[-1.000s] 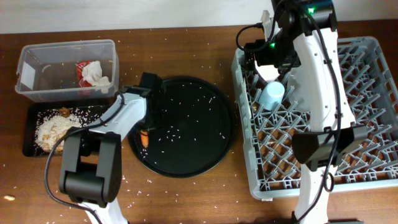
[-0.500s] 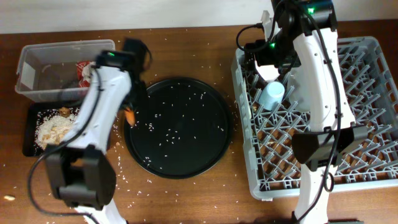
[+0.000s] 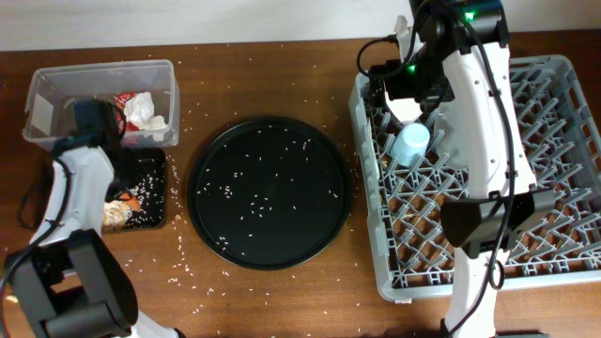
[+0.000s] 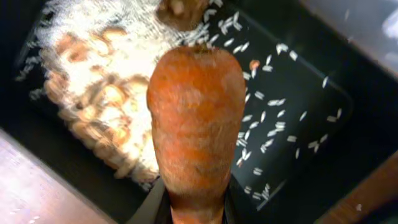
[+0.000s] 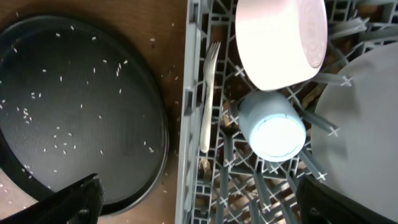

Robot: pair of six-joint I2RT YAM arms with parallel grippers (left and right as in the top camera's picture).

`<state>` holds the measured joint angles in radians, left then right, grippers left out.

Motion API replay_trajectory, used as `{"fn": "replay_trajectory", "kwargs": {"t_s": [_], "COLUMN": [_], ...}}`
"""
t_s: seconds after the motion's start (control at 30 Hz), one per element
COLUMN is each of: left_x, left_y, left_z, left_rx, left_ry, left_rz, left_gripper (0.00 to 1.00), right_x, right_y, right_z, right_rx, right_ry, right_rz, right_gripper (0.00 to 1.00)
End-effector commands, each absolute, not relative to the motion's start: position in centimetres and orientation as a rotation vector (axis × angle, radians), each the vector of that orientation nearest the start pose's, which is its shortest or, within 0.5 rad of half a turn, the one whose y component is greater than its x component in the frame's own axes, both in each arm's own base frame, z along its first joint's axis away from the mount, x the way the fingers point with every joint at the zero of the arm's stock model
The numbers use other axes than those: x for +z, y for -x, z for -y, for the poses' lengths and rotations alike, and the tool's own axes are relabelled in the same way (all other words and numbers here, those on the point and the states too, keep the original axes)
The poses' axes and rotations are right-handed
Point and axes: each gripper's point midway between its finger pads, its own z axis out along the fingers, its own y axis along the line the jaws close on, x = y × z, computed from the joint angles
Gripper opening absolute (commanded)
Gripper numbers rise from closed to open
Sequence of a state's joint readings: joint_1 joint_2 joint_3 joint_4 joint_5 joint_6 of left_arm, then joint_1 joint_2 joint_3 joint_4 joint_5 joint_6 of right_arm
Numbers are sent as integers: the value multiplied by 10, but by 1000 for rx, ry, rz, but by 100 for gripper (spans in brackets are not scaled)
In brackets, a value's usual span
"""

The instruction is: Sort waste into correct bins and load items into the dishwasher rack

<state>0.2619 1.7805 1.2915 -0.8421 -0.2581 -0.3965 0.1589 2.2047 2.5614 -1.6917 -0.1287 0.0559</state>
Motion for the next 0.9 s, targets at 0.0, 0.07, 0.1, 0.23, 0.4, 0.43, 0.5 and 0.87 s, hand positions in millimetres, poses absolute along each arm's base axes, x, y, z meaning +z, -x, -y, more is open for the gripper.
{"fn": "replay_trajectory", "kwargs": {"t_s": [0.0, 0.07, 0.1, 0.23, 0.4, 0.43, 0.5, 0.87], "left_x": [56, 46, 44, 37, 111, 149, 213, 269], "left_y": [-353, -354, -355, -352, -364, -369, -381, -373], "left_z": [-139, -139, -139, -136, -138, -134, -129, -124], "left_rx": [326, 322, 320, 301, 275, 221, 135, 99], "left_ry": [953, 949, 948, 961, 948, 931, 883, 842], "left_rz": [-2665, -2641, -2634, -2633, -2581, -2535, -2396, -2257], "left_gripper": [10, 12, 15, 53, 59, 60, 68, 99], "right_x": [233, 233, 233, 233, 248, 270, 318, 422], "right_y": [-431, -431, -431, -431, -429, -425, -413, -340], "right_z": [-92, -92, -92, -91, -91, -90, -83, -83], "right_rx": [217, 216, 216, 214, 214, 218, 186, 286], "right_ry": [175, 175, 175, 175, 176, 178, 171, 201], "right_rz": [-2906, -2906, -2907, -2906, -2864, -2804, -2670, -2385], "right_gripper": [98, 97, 98, 97, 84, 80, 86, 98]}}
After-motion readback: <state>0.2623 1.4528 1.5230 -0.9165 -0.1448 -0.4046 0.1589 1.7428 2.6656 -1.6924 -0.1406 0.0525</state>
